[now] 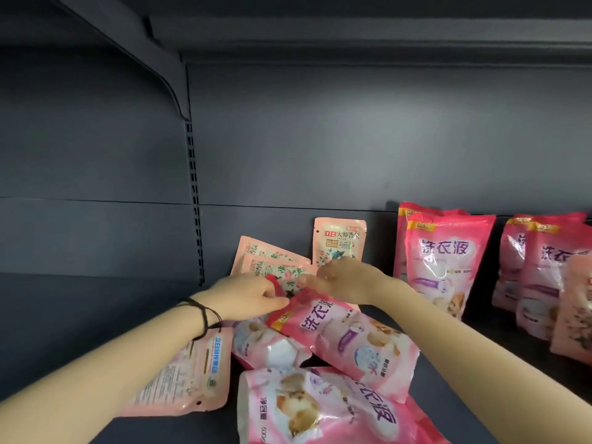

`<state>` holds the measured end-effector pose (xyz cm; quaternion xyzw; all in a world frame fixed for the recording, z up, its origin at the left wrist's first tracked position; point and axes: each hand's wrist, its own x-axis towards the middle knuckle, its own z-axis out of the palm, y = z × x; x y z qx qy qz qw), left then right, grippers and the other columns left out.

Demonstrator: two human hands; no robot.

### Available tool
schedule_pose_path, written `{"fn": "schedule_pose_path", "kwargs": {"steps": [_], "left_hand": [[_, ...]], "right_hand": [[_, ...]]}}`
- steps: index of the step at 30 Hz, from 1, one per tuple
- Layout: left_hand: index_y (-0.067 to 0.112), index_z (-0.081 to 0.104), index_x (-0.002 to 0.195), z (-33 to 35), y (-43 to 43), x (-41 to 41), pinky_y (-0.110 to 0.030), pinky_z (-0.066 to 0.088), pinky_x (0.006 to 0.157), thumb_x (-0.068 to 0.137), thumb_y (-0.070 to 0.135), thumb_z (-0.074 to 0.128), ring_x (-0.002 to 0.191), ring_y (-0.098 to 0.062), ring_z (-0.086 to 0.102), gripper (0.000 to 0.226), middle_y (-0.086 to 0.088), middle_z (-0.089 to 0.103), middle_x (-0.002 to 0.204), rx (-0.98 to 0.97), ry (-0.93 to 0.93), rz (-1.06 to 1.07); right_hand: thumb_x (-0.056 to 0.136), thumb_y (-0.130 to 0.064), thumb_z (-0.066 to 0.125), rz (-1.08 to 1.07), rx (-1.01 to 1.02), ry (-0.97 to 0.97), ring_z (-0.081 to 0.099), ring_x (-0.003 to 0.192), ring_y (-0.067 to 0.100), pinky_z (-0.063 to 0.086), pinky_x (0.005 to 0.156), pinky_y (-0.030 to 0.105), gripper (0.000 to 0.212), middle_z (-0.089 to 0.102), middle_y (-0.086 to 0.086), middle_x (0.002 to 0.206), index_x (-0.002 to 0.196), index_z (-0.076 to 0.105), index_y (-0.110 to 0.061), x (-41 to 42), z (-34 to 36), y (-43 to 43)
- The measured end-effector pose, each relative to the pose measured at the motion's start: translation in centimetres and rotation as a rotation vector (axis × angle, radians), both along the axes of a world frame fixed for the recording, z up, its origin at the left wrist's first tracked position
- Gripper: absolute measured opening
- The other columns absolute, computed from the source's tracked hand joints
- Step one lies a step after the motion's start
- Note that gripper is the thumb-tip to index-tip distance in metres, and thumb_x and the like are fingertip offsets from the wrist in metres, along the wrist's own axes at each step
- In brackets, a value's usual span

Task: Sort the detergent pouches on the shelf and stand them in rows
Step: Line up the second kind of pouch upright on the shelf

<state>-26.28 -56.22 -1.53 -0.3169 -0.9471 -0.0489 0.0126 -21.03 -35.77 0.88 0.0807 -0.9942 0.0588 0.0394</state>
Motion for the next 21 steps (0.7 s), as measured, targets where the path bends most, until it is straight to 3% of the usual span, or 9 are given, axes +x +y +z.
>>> {"fn": "schedule_pose_path", "kwargs": {"steps": [2, 5, 7, 11, 14, 16, 21], "left_hand": [[0.011, 0.07, 0.087, -1.1, 0.7, -0.3, -0.025, 0.039, 0.055, 0.088, 0.066, 0.04, 0.062, -0.016, 0.058, 0.063, -0.001, 0.062, 0.071, 0.073, -0.061, 0.011], [0.011, 0.068, 0.075, -2.3, 1.4, -0.7, -0.023, 0.036, 0.051, 0.087, 0.064, 0.043, 0.051, -0.01, 0.049, 0.06, 0.005, 0.051, 0.059, 0.196, -0.098, 0.038], [0.018, 0.061, 0.067, -2.8, 1.9, -0.9, -0.024, 0.033, 0.052, 0.086, 0.061, 0.048, 0.051, -0.011, 0.044, 0.049, 0.003, 0.047, 0.059, 0.277, -0.155, 0.05], [0.018, 0.06, 0.076, -3.4, 3.0, -1.2, -0.022, 0.035, 0.049, 0.088, 0.042, 0.061, 0.058, -0.016, 0.044, 0.027, -0.003, 0.051, 0.07, 0.473, -0.33, 0.113], [0.016, 0.064, 0.07, -3.2, 3.2, -1.1, -0.028, 0.046, 0.063, 0.087, 0.023, 0.069, 0.066, -0.015, 0.053, 0.019, -0.003, 0.06, 0.073, 0.68, -0.402, 0.102], [0.018, 0.065, 0.07, -2.8, 3.3, -0.7, -0.031, 0.049, 0.074, 0.086, 0.016, 0.069, 0.072, -0.013, 0.058, 0.017, -0.001, 0.064, 0.075, 0.79, -0.403, 0.07], [0.02, 0.063, 0.069, -0.3, 3.8, 0.4, -0.011, 0.038, 0.058, 0.087, 0.009, 0.067, 0.058, 0.003, 0.051, 0.022, 0.014, 0.058, 0.06, 0.919, -0.337, -0.054]], "right_hand": [[0.095, -0.064, 0.025, -0.064, -0.113, -0.029, 0.06, 0.08, 0.025, 0.048, 0.078, 0.035, 0.075, 0.063, 0.011, 0.081, 0.081, 0.062, -0.001, -1.8, -1.1, 0.5], [0.096, -0.055, 0.038, -0.221, -0.284, -0.087, 0.05, 0.062, 0.013, 0.041, 0.058, 0.022, 0.051, 0.053, 0.001, 0.069, 0.067, 0.052, -0.015, -4.0, -2.4, 1.7], [0.094, -0.049, 0.047, -0.298, -0.371, -0.139, 0.044, 0.055, 0.009, 0.036, 0.052, 0.02, 0.042, 0.05, -0.001, 0.066, 0.067, 0.05, -0.017, -4.9, -2.9, 1.9], [0.089, -0.049, 0.056, -0.332, -0.368, -0.215, 0.041, 0.051, 0.009, 0.032, 0.047, 0.019, 0.042, 0.048, -0.001, 0.062, 0.068, 0.051, -0.013, -5.6, -3.1, 1.5], [0.091, -0.043, 0.058, -0.292, -0.569, -0.265, 0.049, 0.058, 0.011, 0.043, 0.06, 0.023, 0.036, 0.057, 0.004, 0.068, 0.076, 0.06, -0.01, -4.9, -2.7, 2.0], [0.093, -0.041, 0.057, -0.259, -0.665, -0.291, 0.055, 0.071, 0.016, 0.049, 0.076, 0.031, 0.039, 0.065, 0.014, 0.084, 0.089, 0.066, -0.003, -4.2, -2.5, 2.5], [0.091, -0.037, 0.062, -0.191, -1.097, -0.267, 0.059, 0.081, 0.021, 0.048, 0.07, 0.028, 0.042, 0.066, 0.015, 0.098, 0.114, 0.063, -0.002, -2.2, -1.2, 3.7]]}}
